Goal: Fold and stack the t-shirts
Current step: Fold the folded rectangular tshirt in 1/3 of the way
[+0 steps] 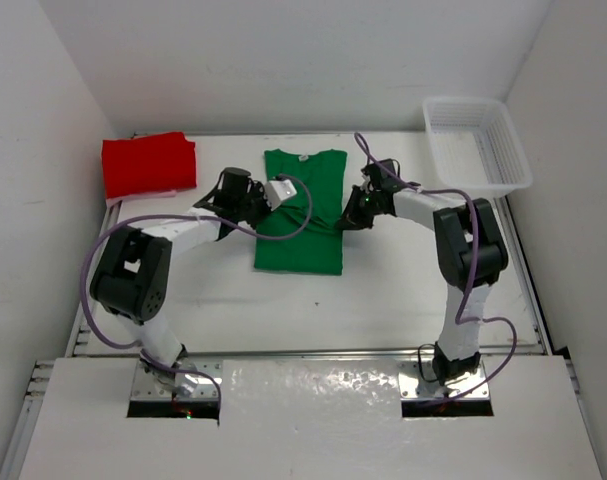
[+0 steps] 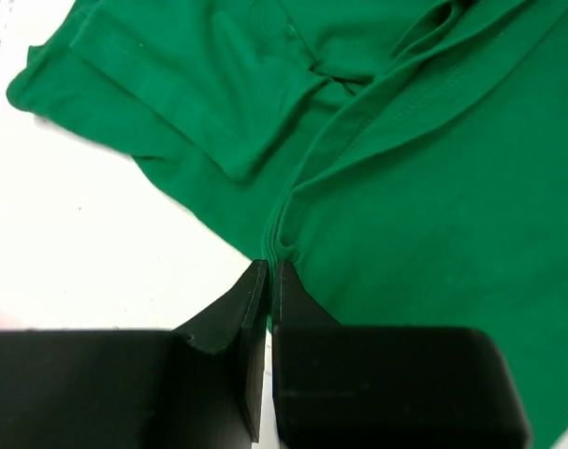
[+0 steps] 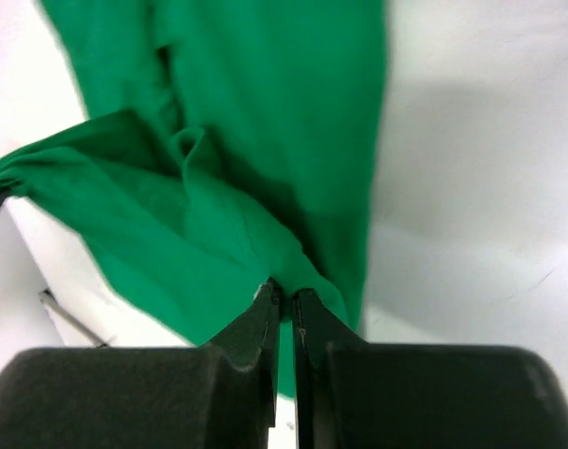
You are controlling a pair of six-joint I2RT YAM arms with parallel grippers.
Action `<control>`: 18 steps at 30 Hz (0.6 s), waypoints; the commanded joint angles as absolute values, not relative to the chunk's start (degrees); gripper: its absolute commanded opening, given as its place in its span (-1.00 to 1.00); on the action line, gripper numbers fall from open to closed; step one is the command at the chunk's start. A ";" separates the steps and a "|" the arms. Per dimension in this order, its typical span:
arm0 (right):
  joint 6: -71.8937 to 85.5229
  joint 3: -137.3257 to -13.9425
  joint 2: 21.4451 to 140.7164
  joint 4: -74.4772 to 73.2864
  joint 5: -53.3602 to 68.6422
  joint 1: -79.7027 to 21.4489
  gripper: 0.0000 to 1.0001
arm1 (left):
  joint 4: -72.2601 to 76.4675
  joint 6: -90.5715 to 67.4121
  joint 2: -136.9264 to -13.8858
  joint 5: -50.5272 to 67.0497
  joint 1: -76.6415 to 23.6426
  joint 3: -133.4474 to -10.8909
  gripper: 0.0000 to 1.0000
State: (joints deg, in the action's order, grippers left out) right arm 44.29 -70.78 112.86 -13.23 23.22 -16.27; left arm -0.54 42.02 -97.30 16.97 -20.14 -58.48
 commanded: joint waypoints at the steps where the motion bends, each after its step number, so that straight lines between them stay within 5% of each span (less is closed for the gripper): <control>1: 42.89 -74.09 115.04 -11.78 24.61 -14.77 -0.77 | 5.18 43.42 -98.79 16.44 -19.60 -59.95 -1.00; 4: 40.87 -77.60 118.11 -13.09 23.91 -13.80 -0.72 | 8.08 43.59 -99.75 13.46 -19.42 -58.89 -0.83; 7: 38.50 -81.38 119.88 -14.15 21.54 -12.40 -0.63 | 12.12 43.77 -100.81 9.69 -19.25 -58.71 -0.32; 8: 35.45 -83.56 119.71 -14.93 19.01 -12.13 -0.50 | 12.04 43.86 -101.51 8.54 -19.25 -59.49 0.08; 10: 31.40 -85.25 116.74 -18.01 15.14 -12.22 -0.41 | 11.60 42.72 -102.21 3.01 -19.16 -62.92 0.29; 11: 27.81 -84.30 114.98 -18.02 13.46 -12.30 -0.26 | 11.60 42.11 -102.39 1.42 -18.90 -63.97 0.29; 14: 21.83 -79.38 107.25 -17.32 7.04 -14.23 -0.20 | 9.25 38.77 -102.13 -1.93 -17.14 -68.46 0.29; 18: 18.28 -72.96 102.48 -15.29 10.68 -20.64 -0.66 | -0.68 37.96 -99.50 4.35 -16.00 -71.72 0.06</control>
